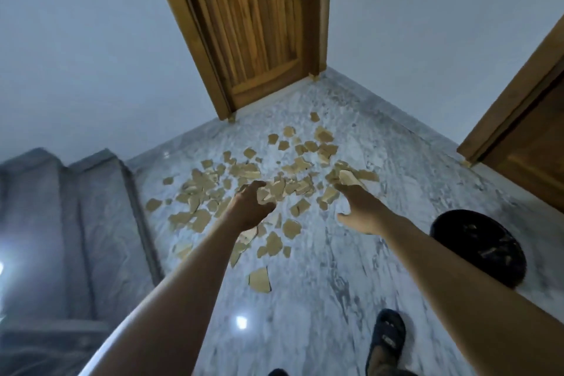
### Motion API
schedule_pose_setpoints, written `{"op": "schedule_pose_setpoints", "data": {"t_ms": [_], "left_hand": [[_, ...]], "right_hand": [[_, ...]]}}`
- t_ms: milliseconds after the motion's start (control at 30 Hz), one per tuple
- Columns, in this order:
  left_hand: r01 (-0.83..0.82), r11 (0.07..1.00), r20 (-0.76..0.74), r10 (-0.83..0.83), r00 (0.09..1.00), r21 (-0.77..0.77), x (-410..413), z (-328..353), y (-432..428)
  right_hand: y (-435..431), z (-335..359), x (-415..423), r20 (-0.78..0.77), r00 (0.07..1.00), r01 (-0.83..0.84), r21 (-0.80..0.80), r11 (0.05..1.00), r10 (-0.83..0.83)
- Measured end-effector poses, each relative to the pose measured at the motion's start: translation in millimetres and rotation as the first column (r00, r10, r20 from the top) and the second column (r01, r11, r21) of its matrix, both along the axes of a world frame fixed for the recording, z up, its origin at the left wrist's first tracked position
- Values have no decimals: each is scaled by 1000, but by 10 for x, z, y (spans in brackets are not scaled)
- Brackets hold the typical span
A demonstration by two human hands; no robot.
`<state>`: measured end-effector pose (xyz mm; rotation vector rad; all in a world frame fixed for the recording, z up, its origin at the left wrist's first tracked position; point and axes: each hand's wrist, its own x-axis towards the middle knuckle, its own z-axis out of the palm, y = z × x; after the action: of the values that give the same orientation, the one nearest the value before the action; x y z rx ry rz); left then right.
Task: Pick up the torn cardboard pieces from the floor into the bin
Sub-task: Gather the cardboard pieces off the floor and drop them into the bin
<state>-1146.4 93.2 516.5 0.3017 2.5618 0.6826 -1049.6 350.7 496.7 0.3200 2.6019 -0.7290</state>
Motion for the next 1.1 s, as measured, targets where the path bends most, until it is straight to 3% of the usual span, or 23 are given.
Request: {"op": "schedule_pose_setpoints", "data": {"t_ms": [300,500,667,867,1100], "left_hand": [[-103,987,91,115,989,-123,-89,-422,-1287],[-169,970,160,198,967,-176,-411,-924,-1591],[-103,976,243,149,959,-192,-714,-1610,-1571],[98,960,307,-12,952,-263,-1186,-3241,-1486],[209,921,392,-68,917,-330,-1308,-6071,-1389]], "right_hand": [[-1286,-443,-564,77,965,-252,5,968,251],[-1544,-951,-1175,138,925,-353,-27,935,353],[-1543,-1607,-1568,222,895,-396,-6,918,387],[-1571,-3085,-2041,258,891,-389,14,921,373],[-1601,-5789,-2319,357,824,-508,120,853,441]]}}
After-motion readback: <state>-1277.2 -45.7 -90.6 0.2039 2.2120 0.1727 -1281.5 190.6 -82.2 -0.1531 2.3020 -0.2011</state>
